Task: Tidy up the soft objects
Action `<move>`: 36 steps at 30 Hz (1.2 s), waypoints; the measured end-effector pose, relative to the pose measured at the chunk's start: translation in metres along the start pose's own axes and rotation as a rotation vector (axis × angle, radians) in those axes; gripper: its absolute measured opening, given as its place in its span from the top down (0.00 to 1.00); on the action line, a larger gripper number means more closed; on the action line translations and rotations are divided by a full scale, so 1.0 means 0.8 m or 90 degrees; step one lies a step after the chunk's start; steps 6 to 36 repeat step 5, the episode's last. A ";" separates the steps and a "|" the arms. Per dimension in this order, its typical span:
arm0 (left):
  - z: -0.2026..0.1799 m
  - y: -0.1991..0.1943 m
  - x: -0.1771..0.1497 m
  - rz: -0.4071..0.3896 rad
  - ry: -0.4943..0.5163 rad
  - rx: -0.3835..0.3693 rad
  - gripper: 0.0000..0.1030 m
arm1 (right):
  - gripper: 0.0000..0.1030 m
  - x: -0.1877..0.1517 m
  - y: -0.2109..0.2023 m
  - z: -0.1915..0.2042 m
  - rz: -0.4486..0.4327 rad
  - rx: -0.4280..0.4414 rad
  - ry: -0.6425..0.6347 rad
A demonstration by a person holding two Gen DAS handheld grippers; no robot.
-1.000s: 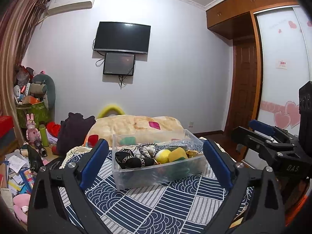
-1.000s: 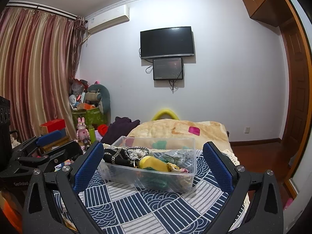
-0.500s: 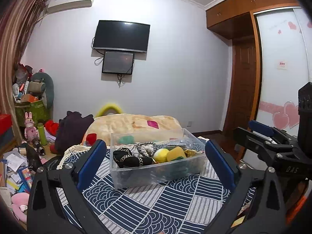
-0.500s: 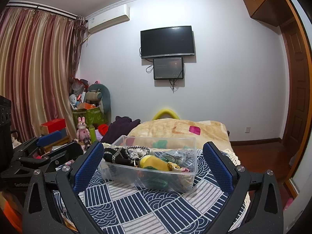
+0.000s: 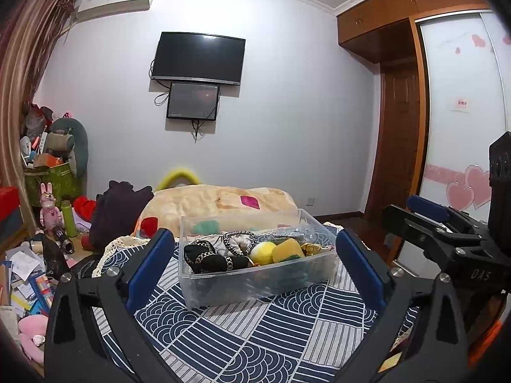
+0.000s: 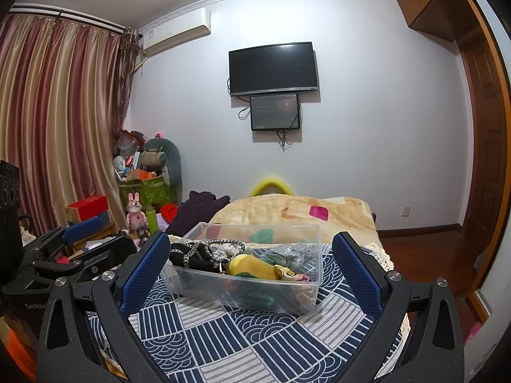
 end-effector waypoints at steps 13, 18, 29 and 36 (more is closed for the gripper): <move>0.004 0.001 -0.001 0.005 -0.009 0.004 0.01 | 0.01 0.000 0.000 0.000 0.000 0.000 0.000; 0.004 0.001 -0.001 0.005 -0.009 0.004 0.01 | 0.01 0.000 0.000 0.000 0.000 0.000 0.000; 0.004 0.001 -0.001 0.005 -0.009 0.004 0.01 | 0.01 0.000 0.000 0.000 0.000 0.000 0.000; 0.004 0.001 -0.001 0.005 -0.009 0.004 0.01 | 0.01 0.000 0.000 0.000 0.000 0.000 0.000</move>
Point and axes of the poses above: each gripper's, at about its wrist camera, not at the fingertips, and y roughly the way its jaws point, z to its left, x to its top, the point moved 4 cm from there along y, roughly the way its jaws point, and after that the axes turned 12 degrees about -z, right-handed, at the moved point
